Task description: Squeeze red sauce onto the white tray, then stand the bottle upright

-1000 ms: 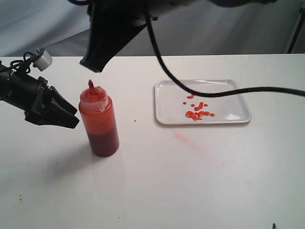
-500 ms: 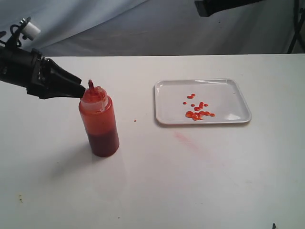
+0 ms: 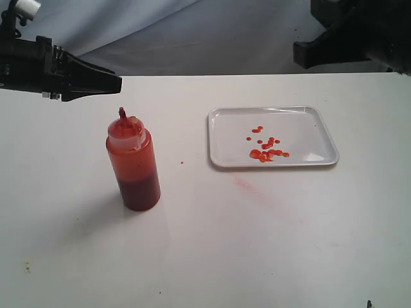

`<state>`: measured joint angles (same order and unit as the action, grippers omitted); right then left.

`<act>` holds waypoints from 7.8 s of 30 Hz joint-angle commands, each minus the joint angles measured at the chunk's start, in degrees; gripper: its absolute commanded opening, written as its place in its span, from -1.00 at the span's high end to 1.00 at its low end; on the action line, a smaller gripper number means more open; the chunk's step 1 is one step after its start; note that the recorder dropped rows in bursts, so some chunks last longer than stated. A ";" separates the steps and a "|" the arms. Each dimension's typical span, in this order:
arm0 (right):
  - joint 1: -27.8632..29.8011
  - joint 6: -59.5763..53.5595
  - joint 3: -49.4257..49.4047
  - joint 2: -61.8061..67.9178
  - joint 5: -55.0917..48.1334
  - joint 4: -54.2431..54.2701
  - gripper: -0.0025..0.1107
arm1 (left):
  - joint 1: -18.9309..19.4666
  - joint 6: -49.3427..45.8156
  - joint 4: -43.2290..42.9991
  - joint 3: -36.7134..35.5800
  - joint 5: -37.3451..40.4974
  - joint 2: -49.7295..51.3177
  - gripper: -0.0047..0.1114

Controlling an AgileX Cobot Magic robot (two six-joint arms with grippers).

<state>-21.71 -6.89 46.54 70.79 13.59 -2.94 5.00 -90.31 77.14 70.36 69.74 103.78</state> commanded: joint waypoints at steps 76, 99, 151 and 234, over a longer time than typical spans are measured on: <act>0.55 -15.23 -27.32 -16.47 21.93 27.72 0.96 | -0.35 18.26 5.39 -28.99 -44.03 -67.16 0.91; 0.55 -15.23 -27.32 -16.47 21.93 27.83 0.96 | -0.35 18.50 4.49 -28.99 -42.29 -66.96 0.91; 0.55 -15.23 -27.32 -16.47 21.93 27.83 0.96 | -0.35 100.59 -80.70 -70.36 -54.51 -100.70 0.91; 0.55 -15.23 -27.32 -16.47 22.04 27.95 0.96 | -0.57 100.31 -82.42 -70.36 -53.20 -103.78 0.91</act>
<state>-21.71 -21.72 19.52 54.58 35.62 25.10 4.86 9.94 -5.10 0.26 16.98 0.25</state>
